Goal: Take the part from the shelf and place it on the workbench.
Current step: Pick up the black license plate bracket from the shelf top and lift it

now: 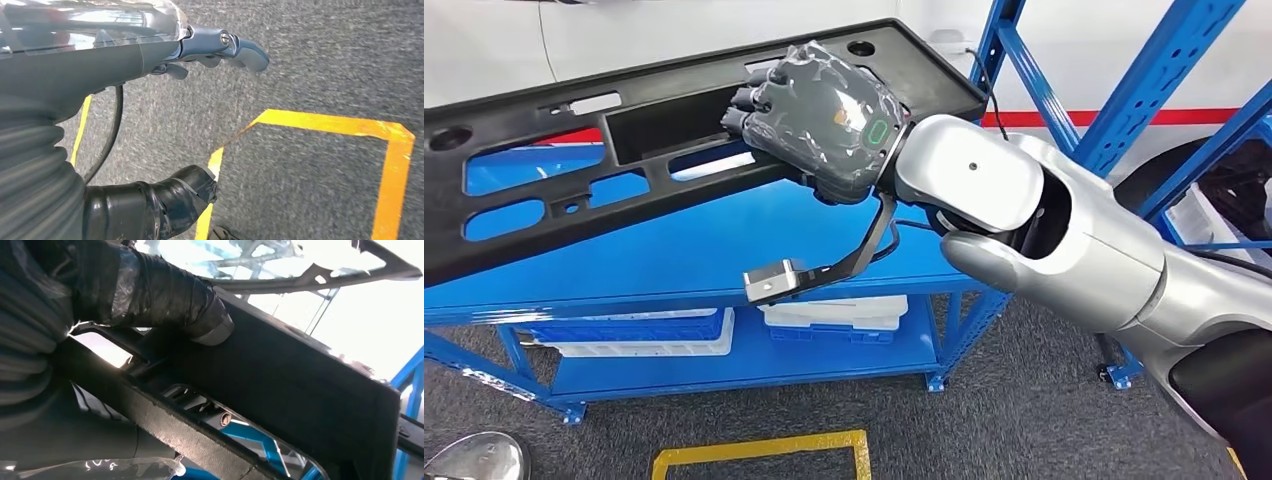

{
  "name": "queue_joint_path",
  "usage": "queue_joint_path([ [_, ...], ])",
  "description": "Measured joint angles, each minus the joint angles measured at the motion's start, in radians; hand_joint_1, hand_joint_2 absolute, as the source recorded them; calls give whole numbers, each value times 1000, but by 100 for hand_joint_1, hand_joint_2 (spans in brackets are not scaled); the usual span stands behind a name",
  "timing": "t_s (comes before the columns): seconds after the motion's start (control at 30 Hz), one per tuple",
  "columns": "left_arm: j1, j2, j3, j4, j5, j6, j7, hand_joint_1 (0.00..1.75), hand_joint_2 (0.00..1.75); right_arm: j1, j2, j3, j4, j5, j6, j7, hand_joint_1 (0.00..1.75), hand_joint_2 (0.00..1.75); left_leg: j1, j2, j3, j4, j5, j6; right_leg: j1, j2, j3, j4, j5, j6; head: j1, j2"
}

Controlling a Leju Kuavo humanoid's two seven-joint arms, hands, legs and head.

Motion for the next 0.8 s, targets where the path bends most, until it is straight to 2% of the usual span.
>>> queue_joint_path([
  [0.03,0,-1,0,0,0,0,0,0,175,-4,0,0,-2,0,0,1,175,175,2,0,-5,-4,10,-5,6,-2,50,-67,-1,-8,0,0],
  [0.07,1,-3,0,0,0,0,0,0,175,-9,0,1,-4,0,0,2,175,175,7,1,-5,-9,20,-12,13,-3,81,-114,-4,-14,0,0],
  [0.1,1,-4,0,0,0,0,-1,0,175,-13,0,1,-6,0,0,2,175,175,11,2,-4,-15,30,-19,20,-5,93,-138,-5,-18,0,0],
  [0.17,1,-4,0,0,0,-1,-1,0,175,-18,0,4,-6,-3,1,2,175,175,16,1,-2,-30,45,-32,25,-10,87,-160,24,-24,1,0],
  [0.2,2,-4,0,0,1,-2,-2,0,175,-19,2,6,-6,-6,1,3,175,175,15,0,-7,-25,32,-35,24,-13,83,-174,41,-30,1,0],
  [0.23,3,-4,0,0,1,-3,-2,0,175,-19,4,8,-6,-10,2,3,175,175,14,-1,-16,-4,-1,-36,21,-17,75,-186,59,-35,0,0],
  [0.27,4,-3,0,0,1,-4,-2,0,175,-20,6,10,-6,-14,2,4,175,175,13,-2,-31,40,-51,-36,19,-19,64,-193,77,-39,0,0],
  [0.3,6,-3,0,0,1,-4,-1,0,175,-19,7,11,-6,-17,3,5,175,175,11,-3,-47,101,-104,-37,19,-18,48,-195,92,-44,-1,0],
  [0.33,7,-2,0,0,0,-4,-1,0,175,-17,7,12,-6,-20,4,7,175,175,11,-4,-60,167,-142,-39,19,-18,30,-195,106,-44,-1,0],
  [0.37,8,0,0,0,0,-4,-1,0,175,-14,8,13,-5,-22,5,8,175,175,10,-5,-64,220,-157,-43,19,-18,12,-194,120,-42,-1,0],
  [0.4,8,3,0,0,0,-5,-1,0,175,-11,8,15,-5,-23,5,8,175,175,10,-5,-55,245,-149,-47,18,-18,-5,-192,131,-40,-1,0],
  [0.43,9,6,0,0,0,-5,-1,0,175,-7,7,17,-4,-23,5,9,175,175,12,-5,-28,234,-125,-51,15,-18,-21,-189,141,-35,-1,0],
  [0.47,9,7,0,0,0,-5,-1,0,175,-5,7,18,-3,-23,5,9,175,175,15,-4,17,185,-100,-57,11,-18,-35,-183,149,-29,-1,0],
  [0.5,10,8,0,0,0,-5,-1,0,175,-5,7,18,-3,-23,5,9,175,175,17,-5,71,115,-92,-64,10,-18,-50,-175,155,-23,-2,0],
  [0.53,10,7,0,0,0,-6,-1,0,175,-4,7,18,-2,-24,5,9,175,175,18,-7,117,49,-93,-65,11,-18,-62,-165,160,-17,-2,0],
  [0.57,11,7,0,0,0,-6,-1,0,175,-4,7,18,-2,-24,5,10,175,175,19,-9,148,2,-102,-64,14,-17,-70,-155,164,-13,-1,0],
  [0.6,12,6,0,0,0,-6,-1,0,175,-4,7,18,-2,-24,5,11,175,175,18,-11,160,-19,-114,-59,17,-16,-76,-149,168,-10,-1,0],
  [0.63,13,5,0,0,-1,-6,-1,0,175,-3,7,18,-1,-24,5,11,175,175,17,-12,156,-20,-114,-49,18,-16,-80,-145,173,-7,-1,0],
  [0.67,14,4,0,0,-1,-6,0,0,175,-3,7,19,0,-24,6,11,175,175,18,-11,149,-16,-111,-43,17,-15,-83,-141,173,-4,-1,0],
  [0.7,13,4,0,0,-2,-6,0,0,175,-3,6,19,0,-24,6,11,175,175,17,-9,141,-12,-106,-34,14,-14,-90,-130,159,0,-1,0],
  [0.73,13,3,0,0,-2,-6,0,0,175,-3,6,19,1,-24,6,11,175,175,16,-7,133,-11,-99,-25,10,-13,-101,-102,129,6,-1,0],
  [0.8,13,4,0,0,-2,-6,0,0,175,-3,4,19,2,-24,6,11,175,175,10,-4,111,-10,-83,-9,3,-11,-138,13,33,17,-1,0],
])
